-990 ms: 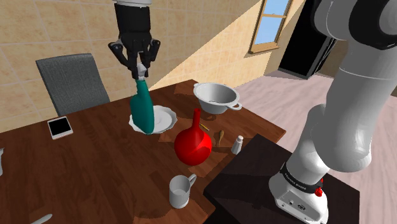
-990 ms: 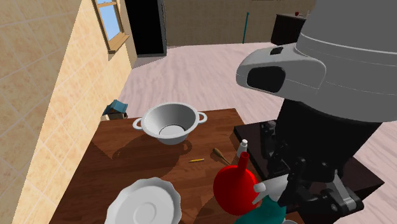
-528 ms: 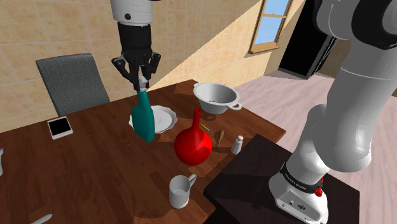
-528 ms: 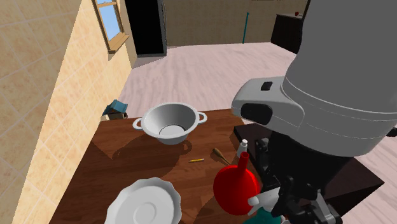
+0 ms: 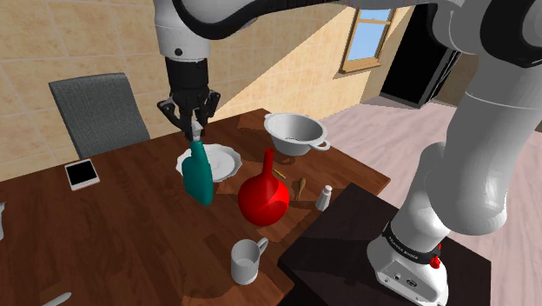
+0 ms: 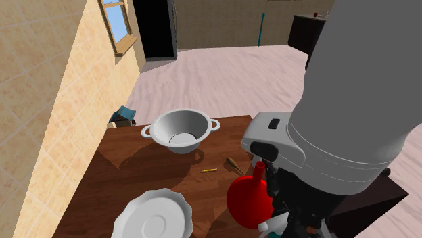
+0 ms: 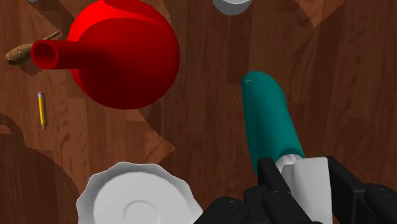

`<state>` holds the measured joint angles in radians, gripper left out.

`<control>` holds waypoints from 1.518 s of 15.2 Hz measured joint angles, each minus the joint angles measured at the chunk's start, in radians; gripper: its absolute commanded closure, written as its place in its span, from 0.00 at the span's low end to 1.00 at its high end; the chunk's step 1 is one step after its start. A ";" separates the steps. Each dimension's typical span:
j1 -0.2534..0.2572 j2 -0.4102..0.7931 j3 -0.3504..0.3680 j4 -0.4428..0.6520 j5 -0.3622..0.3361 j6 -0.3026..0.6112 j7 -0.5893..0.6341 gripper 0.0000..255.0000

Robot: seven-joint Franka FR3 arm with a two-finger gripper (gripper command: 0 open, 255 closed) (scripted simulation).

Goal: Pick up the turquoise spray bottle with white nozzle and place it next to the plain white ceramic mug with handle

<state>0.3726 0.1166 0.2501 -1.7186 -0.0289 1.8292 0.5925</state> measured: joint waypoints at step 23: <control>0.003 0.077 -0.005 -0.214 -0.025 0.289 0.016 1.00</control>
<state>0.3752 0.1940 0.2453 -1.9328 -0.0539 2.1181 0.6083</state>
